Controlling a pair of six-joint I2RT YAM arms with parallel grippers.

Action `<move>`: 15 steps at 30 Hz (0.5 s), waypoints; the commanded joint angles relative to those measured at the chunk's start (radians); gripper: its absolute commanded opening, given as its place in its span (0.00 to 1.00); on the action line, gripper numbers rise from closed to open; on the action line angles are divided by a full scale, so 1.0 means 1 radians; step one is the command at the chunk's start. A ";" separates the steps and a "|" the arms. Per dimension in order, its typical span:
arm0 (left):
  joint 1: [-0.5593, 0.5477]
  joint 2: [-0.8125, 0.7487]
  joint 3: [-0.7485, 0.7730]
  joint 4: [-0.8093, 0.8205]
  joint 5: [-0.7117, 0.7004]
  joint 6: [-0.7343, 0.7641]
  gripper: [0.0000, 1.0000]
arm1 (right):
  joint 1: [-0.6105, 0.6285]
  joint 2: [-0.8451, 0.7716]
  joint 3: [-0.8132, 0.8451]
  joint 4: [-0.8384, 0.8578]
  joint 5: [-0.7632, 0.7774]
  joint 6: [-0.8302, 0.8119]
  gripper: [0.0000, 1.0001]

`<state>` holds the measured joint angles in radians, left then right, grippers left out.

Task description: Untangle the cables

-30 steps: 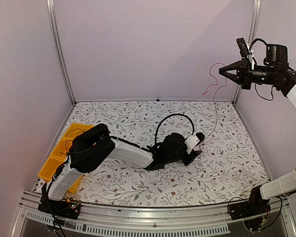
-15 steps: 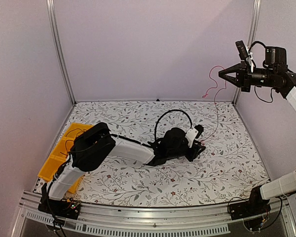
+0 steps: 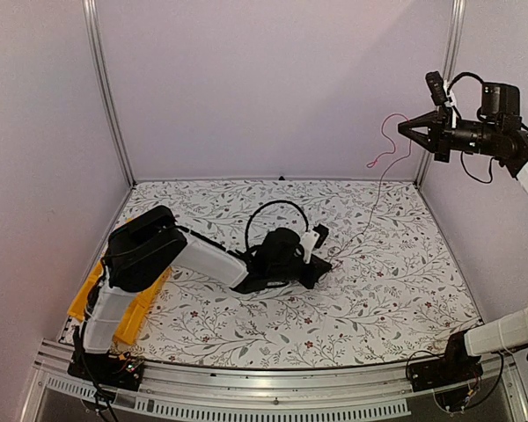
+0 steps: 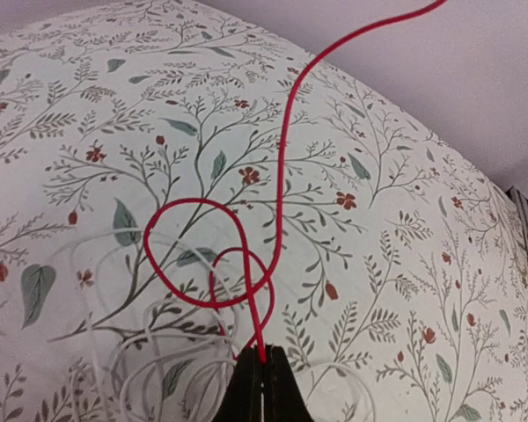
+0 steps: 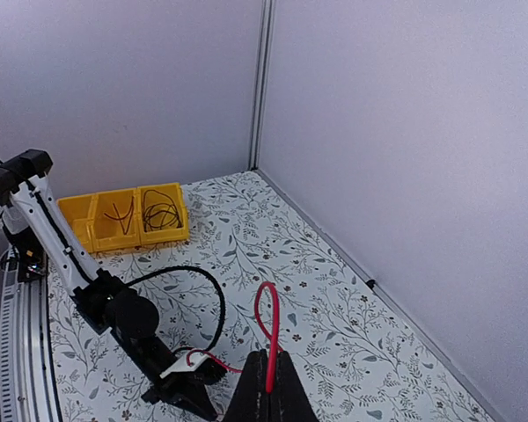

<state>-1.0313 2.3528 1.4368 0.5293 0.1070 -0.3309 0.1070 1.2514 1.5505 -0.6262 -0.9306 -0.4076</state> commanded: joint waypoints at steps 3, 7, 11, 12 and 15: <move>0.054 -0.260 -0.290 0.116 0.024 -0.056 0.00 | -0.075 -0.015 0.039 0.038 0.227 -0.053 0.00; 0.055 -0.393 -0.448 0.153 0.033 -0.068 0.00 | -0.175 0.006 0.048 0.090 0.255 -0.018 0.00; 0.055 -0.504 -0.572 0.181 0.015 -0.074 0.00 | -0.207 0.011 0.029 0.134 0.291 0.003 0.00; 0.054 -0.526 -0.595 0.199 0.017 -0.066 0.00 | -0.207 0.007 0.014 0.145 0.283 0.005 0.00; 0.054 -0.555 -0.635 0.275 0.047 -0.035 0.00 | -0.207 -0.020 -0.061 0.171 0.174 0.016 0.00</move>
<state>-0.9733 1.8404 0.8524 0.6930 0.1249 -0.3931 -0.1013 1.2568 1.5551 -0.5137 -0.6834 -0.4179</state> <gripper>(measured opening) 0.012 0.022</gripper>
